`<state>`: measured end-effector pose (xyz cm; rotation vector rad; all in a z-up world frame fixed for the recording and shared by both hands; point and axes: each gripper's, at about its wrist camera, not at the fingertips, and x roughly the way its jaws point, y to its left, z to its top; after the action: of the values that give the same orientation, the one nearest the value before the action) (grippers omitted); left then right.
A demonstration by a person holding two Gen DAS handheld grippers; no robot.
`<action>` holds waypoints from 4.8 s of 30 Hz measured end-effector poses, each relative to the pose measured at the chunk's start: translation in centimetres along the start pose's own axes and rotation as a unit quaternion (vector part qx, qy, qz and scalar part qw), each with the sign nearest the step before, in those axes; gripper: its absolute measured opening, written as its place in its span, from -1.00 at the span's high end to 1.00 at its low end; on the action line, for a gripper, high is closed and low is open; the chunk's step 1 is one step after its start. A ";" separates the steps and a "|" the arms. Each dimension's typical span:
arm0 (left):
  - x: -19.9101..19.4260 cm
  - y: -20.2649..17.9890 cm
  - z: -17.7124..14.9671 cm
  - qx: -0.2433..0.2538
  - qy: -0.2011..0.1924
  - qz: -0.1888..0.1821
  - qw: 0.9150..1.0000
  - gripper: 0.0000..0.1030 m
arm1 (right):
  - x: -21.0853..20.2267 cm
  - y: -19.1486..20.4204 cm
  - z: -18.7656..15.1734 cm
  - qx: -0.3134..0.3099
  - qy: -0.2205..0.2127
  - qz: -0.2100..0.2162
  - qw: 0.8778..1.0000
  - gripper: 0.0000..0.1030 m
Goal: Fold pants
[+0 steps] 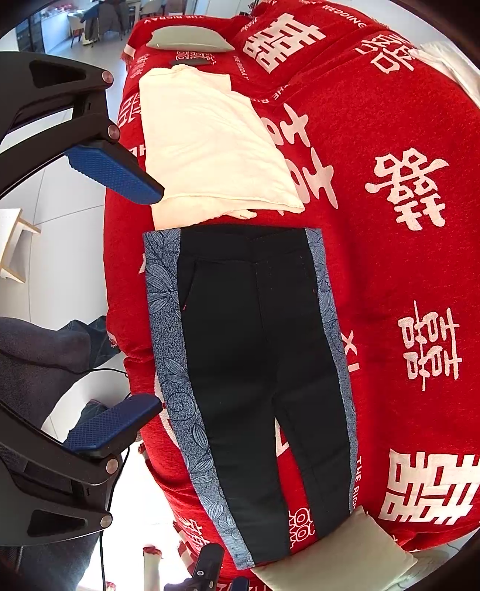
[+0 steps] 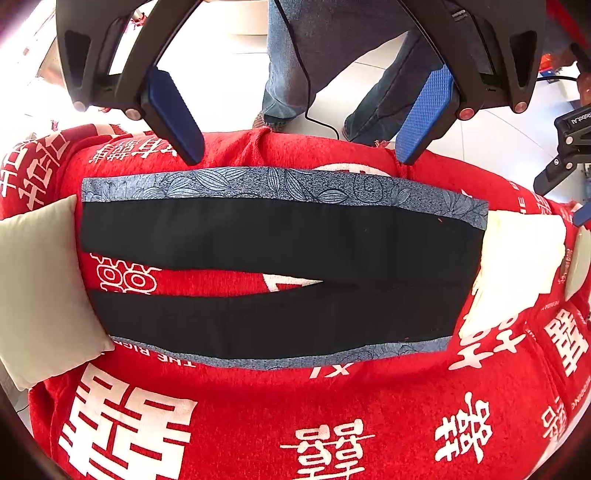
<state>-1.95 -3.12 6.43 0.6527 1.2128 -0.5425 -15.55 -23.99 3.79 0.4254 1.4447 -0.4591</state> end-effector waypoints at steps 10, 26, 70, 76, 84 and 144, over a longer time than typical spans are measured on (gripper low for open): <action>0.1 0.2 0.1 -0.013 -0.008 0.002 1.000 -1.00 | -0.1 -0.4 -0.1 0.000 -0.007 0.012 1.000 -1.00; 1.4 -2.8 -1.9 -0.120 0.030 0.000 0.992 -1.00 | 1.0 -5.4 -1.1 0.031 0.013 0.072 0.997 -1.00; 25.6 5.6 -7.5 -0.318 0.045 -0.329 0.888 -1.00 | 22.7 7.3 -1.1 0.223 -0.022 0.477 0.850 -0.38; 26.7 6.1 -6.8 -0.377 0.037 -0.373 0.847 -1.00 | 20.9 6.8 0.1 0.222 -0.038 0.509 0.831 -0.38; 27.5 8.1 -5.5 -0.403 0.024 -0.350 0.845 0.33 | 22.3 6.4 -1.3 0.218 -0.024 0.498 0.839 -0.38; 25.7 12.3 19.1 -0.280 -0.017 -0.127 0.951 -0.51 | 23.0 -3.8 27.6 0.098 0.019 0.323 0.941 -0.25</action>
<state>26.18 -9.06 -12.21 0.0043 1.3478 -0.3890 7.18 -43.06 -16.89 1.0317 1.2099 -0.0584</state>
